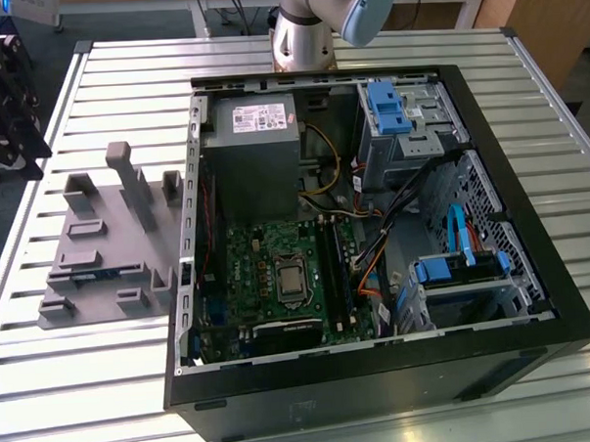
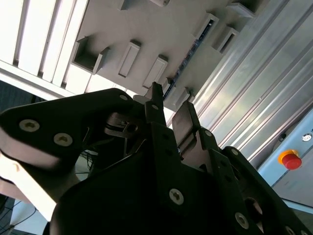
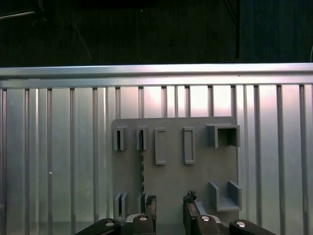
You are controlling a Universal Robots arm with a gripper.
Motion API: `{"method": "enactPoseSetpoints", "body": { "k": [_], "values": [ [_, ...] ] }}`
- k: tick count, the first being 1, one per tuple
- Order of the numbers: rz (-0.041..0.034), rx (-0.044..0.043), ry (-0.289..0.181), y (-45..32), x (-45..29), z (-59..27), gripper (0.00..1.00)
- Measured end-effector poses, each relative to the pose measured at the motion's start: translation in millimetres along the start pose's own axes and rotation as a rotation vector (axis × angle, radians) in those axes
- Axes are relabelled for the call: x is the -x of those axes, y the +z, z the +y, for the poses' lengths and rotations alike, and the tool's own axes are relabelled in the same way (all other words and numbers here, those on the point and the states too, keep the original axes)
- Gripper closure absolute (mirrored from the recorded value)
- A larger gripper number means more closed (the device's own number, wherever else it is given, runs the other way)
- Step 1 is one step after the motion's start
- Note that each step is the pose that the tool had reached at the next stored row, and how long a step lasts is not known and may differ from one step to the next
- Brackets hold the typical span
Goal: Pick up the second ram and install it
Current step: 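Pick up the second ram and move it above second insertion slot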
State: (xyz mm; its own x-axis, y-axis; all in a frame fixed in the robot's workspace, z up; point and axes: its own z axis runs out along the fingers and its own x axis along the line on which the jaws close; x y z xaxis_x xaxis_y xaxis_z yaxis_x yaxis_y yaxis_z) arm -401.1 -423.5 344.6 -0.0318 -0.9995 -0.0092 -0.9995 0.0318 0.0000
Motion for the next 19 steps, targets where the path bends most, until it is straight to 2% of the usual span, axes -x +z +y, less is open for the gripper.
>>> {"method": "enactPoseSetpoints", "body": {
  "k": [19],
  "values": [
    [0.0000,0.0001,0.000,4.1,0.0,0.0,0.64]
  ]
}}
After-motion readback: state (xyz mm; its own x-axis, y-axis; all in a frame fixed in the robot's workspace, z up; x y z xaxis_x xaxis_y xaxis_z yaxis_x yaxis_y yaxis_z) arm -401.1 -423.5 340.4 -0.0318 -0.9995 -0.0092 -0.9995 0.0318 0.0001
